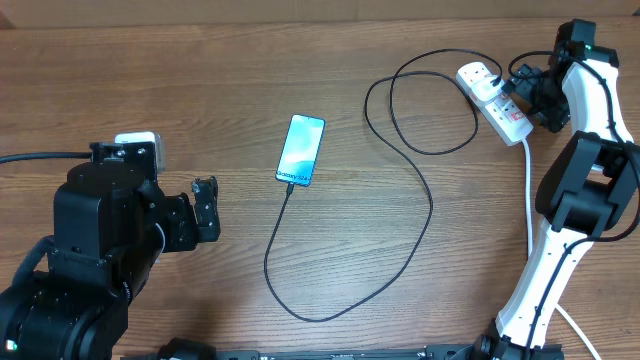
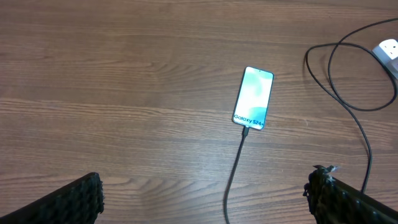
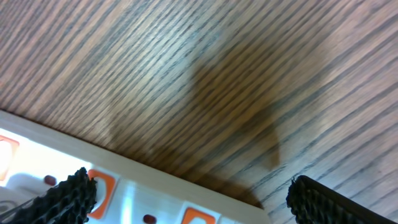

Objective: Plug charger to phone and switch on socket

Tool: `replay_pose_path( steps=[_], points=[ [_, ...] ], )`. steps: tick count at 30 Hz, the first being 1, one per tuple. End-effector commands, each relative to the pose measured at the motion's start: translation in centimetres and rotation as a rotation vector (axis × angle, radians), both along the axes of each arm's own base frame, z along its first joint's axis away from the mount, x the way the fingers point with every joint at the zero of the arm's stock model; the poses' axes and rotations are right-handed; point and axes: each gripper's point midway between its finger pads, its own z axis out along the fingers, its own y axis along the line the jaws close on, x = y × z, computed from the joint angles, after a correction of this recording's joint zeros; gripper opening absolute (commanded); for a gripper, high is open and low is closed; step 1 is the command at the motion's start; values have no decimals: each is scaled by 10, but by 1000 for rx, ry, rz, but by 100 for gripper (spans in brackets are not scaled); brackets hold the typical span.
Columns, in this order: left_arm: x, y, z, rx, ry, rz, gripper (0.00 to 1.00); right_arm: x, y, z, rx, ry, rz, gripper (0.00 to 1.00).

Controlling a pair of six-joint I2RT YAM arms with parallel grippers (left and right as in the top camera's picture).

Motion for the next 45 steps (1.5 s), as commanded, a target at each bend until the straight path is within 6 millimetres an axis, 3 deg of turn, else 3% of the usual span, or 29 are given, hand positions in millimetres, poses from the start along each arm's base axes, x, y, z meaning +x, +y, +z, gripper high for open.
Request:
replay_pose_path(
  steps=[1, 29, 38, 45],
  points=[
    [0, 2, 2, 1, -8, 20, 99, 3, 1, 1, 33, -13, -1, 100],
    [-4, 3, -2, 6, 13, 20, 100, -6, 15, -2, 89, 23, 42, 100],
    [-4, 3, -2, 6, 13, 20, 99, -4, -10, -1, 7, 10, -101, 100],
    [-4, 3, -2, 6, 13, 20, 100, 0, -1, 0, 50, -9, -62, 100]
  ],
)
